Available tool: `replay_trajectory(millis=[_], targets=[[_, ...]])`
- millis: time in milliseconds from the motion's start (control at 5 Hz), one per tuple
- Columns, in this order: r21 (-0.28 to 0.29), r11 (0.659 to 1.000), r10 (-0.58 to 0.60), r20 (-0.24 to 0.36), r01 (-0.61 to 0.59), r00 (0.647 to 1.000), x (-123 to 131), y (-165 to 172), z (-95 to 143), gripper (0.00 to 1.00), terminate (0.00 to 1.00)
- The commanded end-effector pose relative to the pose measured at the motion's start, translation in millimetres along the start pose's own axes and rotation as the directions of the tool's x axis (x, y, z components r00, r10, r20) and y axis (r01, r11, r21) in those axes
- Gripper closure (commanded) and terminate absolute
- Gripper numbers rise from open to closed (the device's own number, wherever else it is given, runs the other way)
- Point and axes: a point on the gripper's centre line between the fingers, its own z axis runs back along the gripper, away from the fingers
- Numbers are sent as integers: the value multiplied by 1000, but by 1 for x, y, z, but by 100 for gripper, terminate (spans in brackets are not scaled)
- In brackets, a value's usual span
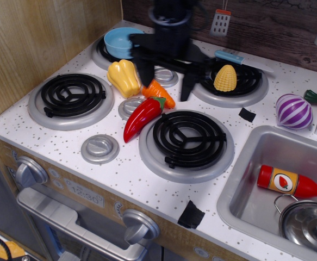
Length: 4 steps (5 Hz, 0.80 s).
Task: Put corn into bowl
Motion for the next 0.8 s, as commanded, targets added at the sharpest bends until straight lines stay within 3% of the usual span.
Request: replay_trajectory(millis=[0,400,600], targets=[[-4,996,-88,91,89,992,44,-25,-1,0,0],[109,987,-138,238,115,961,82,-45,-19,0,0],[89,987,-150,254,131,956,92,-47,-26,0,0]])
